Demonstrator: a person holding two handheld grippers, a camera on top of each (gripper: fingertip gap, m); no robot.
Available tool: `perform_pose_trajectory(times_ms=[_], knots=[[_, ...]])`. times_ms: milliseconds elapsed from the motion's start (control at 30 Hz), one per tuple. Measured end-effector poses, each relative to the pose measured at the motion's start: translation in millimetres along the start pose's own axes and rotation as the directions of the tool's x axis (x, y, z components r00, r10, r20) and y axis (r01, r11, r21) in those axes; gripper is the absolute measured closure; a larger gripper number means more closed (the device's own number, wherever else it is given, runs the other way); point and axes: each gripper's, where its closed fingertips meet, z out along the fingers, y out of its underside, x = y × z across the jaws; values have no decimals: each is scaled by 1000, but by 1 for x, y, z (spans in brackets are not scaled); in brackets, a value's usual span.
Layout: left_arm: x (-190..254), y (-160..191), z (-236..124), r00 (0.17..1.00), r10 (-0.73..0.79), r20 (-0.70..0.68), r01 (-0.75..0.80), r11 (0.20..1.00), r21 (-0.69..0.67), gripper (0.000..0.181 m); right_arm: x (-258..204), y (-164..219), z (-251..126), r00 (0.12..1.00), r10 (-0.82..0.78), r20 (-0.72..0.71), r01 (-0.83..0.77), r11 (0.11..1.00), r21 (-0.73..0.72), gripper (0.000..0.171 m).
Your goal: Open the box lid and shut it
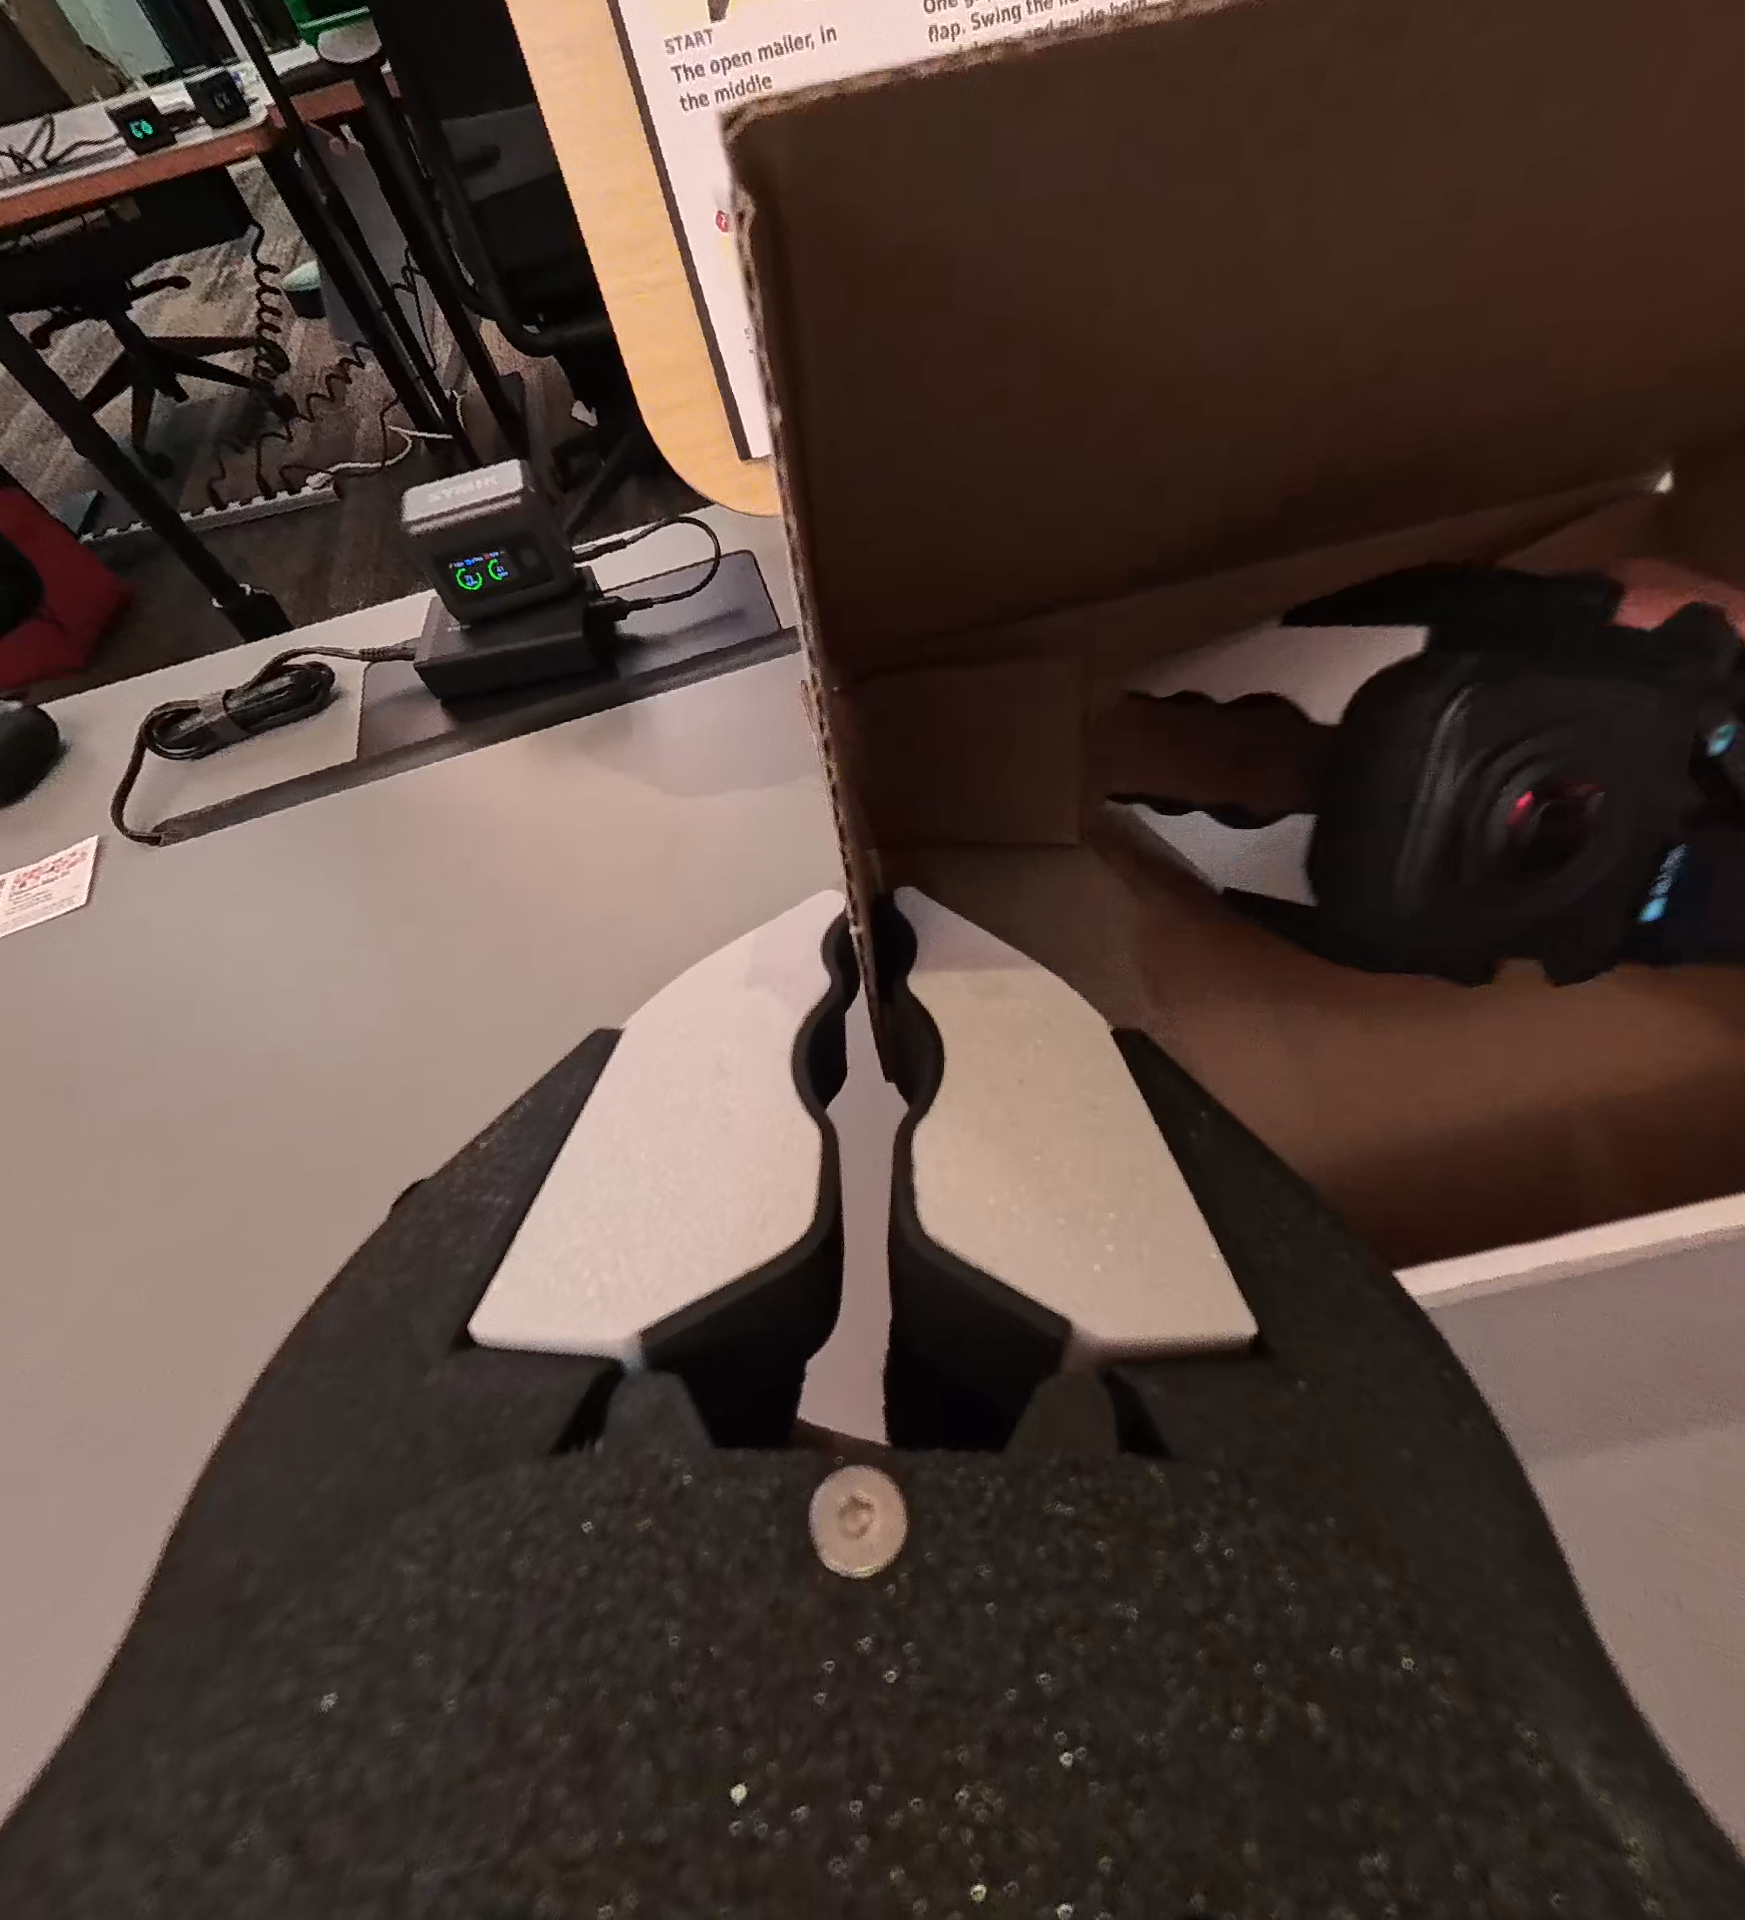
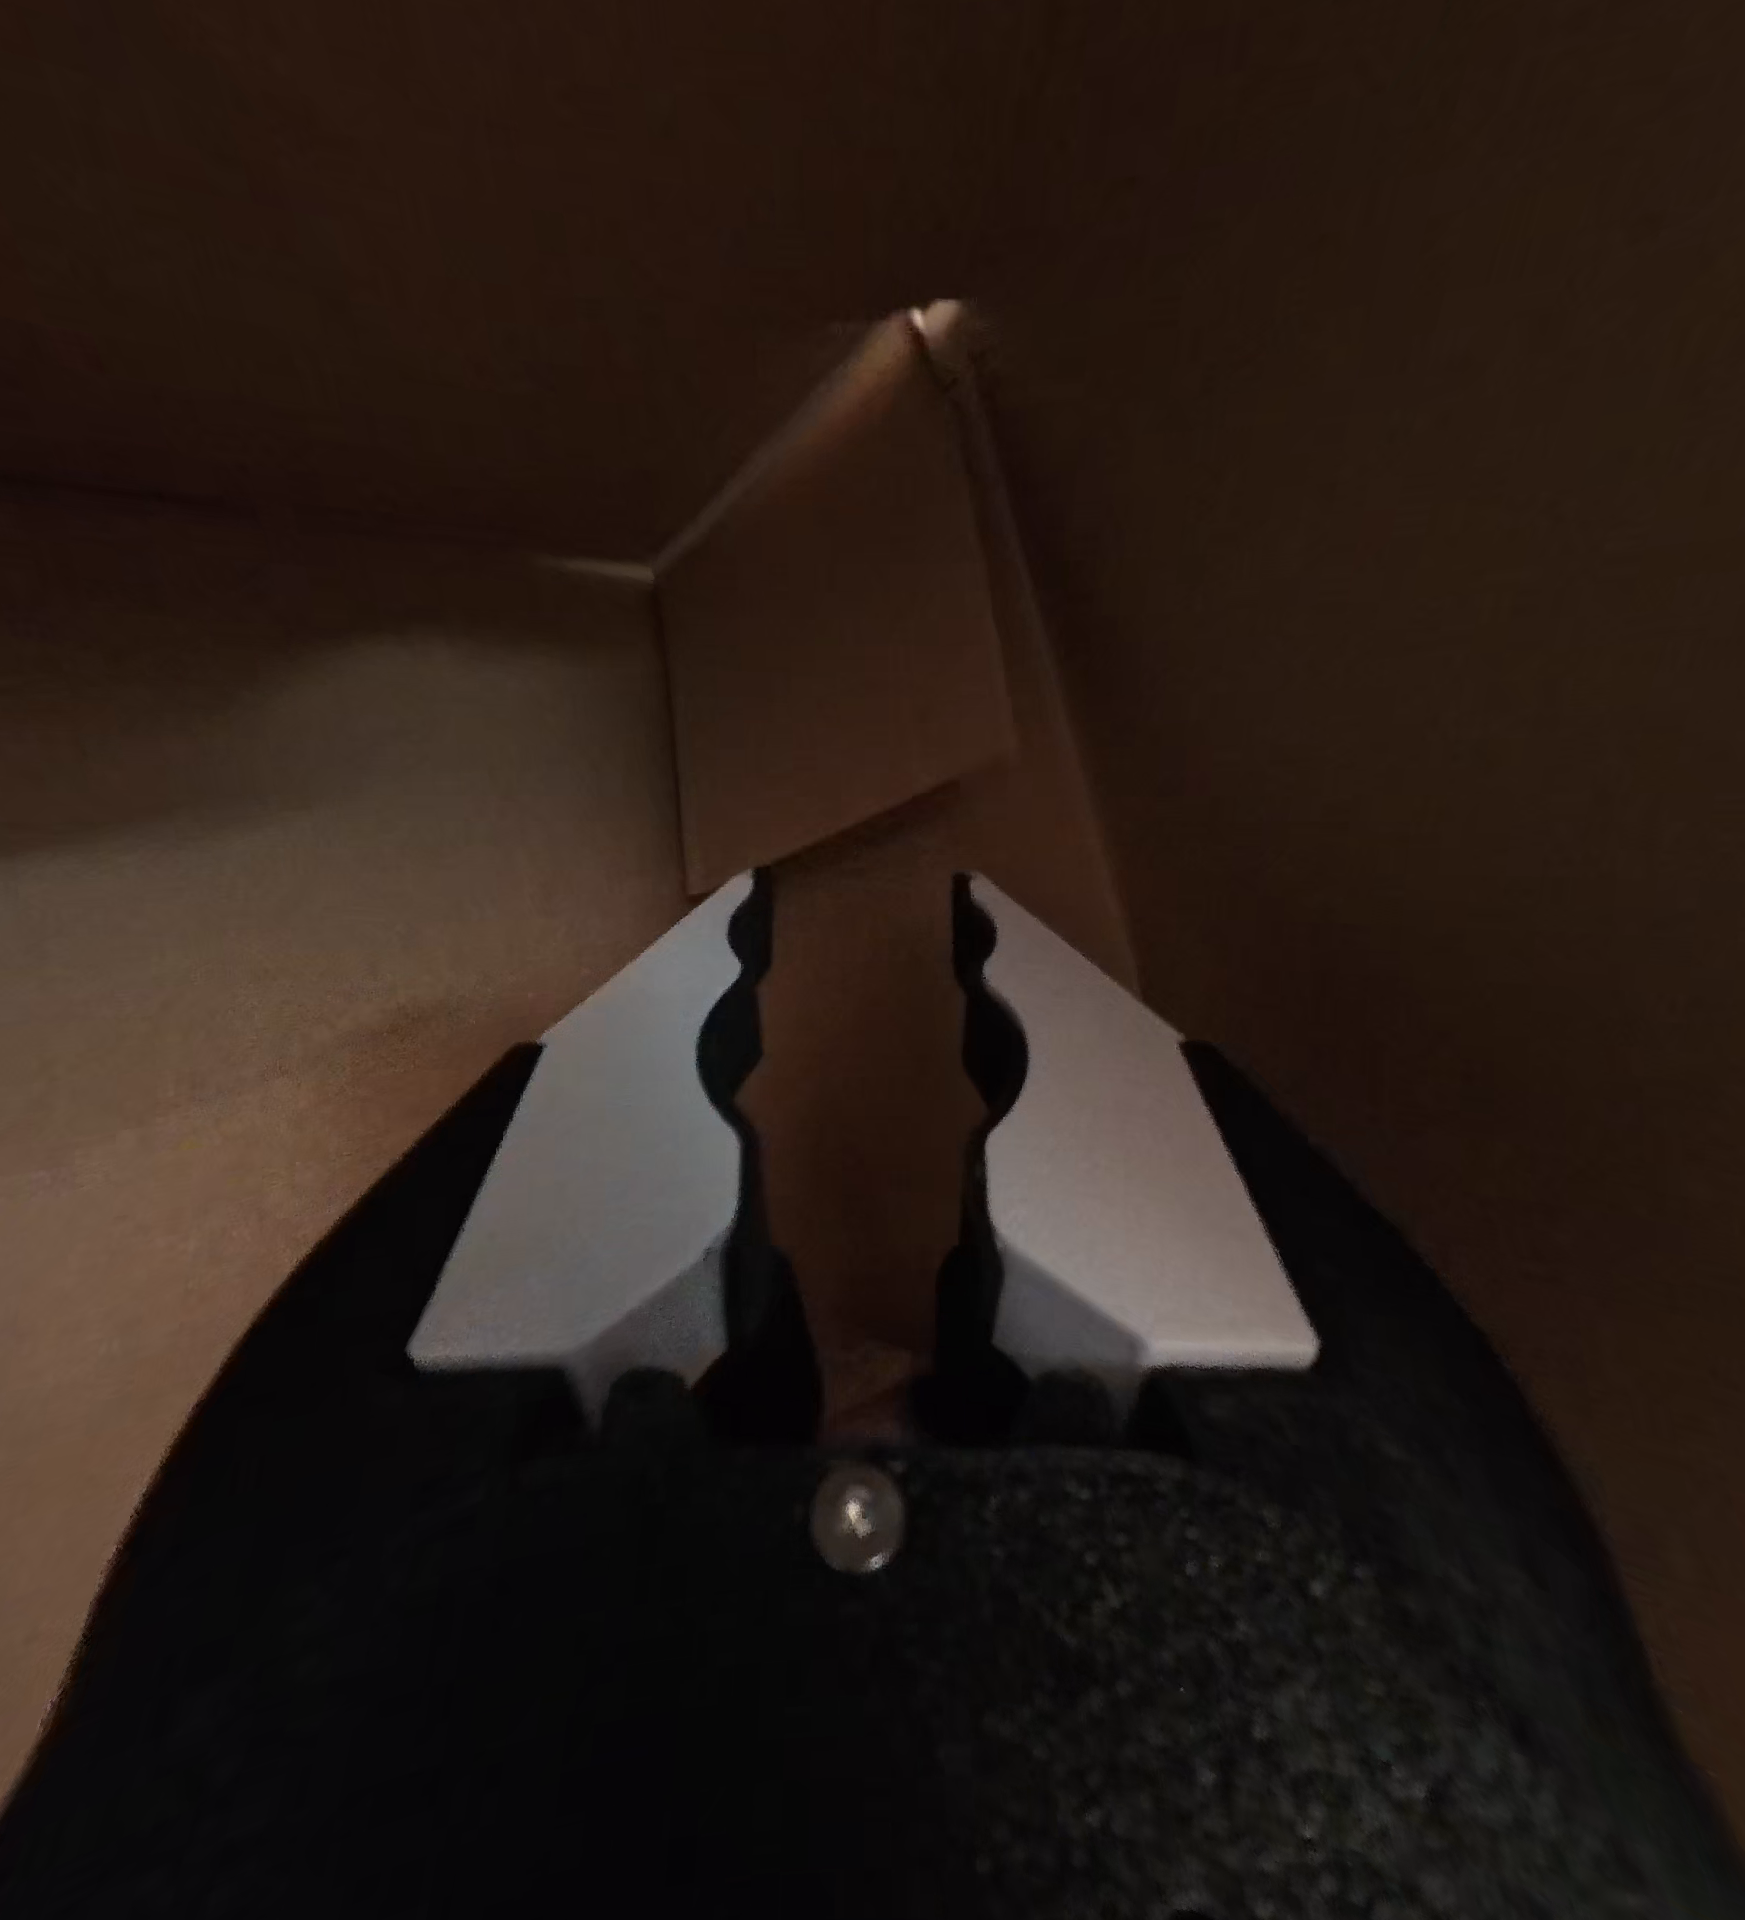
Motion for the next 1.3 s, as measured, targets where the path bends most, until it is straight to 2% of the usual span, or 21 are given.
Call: perform_pose_trajectory(times_ms=[200, 267, 400, 533, 633, 867, 967, 1067, 1133, 1300], knots=[[3, -2, 2, 1000, 2, -7, -2, 1000, 4, 180, 5, -12, 12, 984, 165, 65, -168, 985, 47, 138], [2, -2, 2, 1000, 7, -7, -7, 1000, 3, 180, 5, -17, 20, 979, 189, 79, -193, 980, 47, 146], [-4, 0, 2, 1000, 7, -1, -7, 1000, -1, 180, 6, -18, 23, 979, 170, 112, -178, 982, 67, 158], [0, 2, 3, 1000, 1, -23, -1, 1000, -2, 180, 16, 2, 27, 985, 160, 69, -162, 987, 19, 163], [3, 3, 3, 999, -15, -30, 15, 1000, -2, 180, 22, 11, 31, 992, 126, 21, -125, 992, -26, 163], [7, 10, 6, 1000, -12, -22, 11, 1000, -26, 179, 16, 5, 32, 995, 92, 42, -90, 995, -39, 158], [8, 11, 8, 999, -20, -30, 19, 999, -31, 180, 13, -3, 15, 999, 34, 40, -33, 999, -32, 151], [9, 13, 10, 999, -21, -33, 20, 999, -39, 180, 18, -13, -21, 997, -58, -55, 58, 998, 12, 151], [10, 15, 11, 999, -29, -34, 28, 999, -43, 180, 19, -17, -47, 998, 5, -59, -3, 999, 43, 152], [14, 24, 11, 998, -26, -57, 22, 998, -63, 179, -3, -30, -133, 970, 238, 56, -244, 954, 174, 151]])
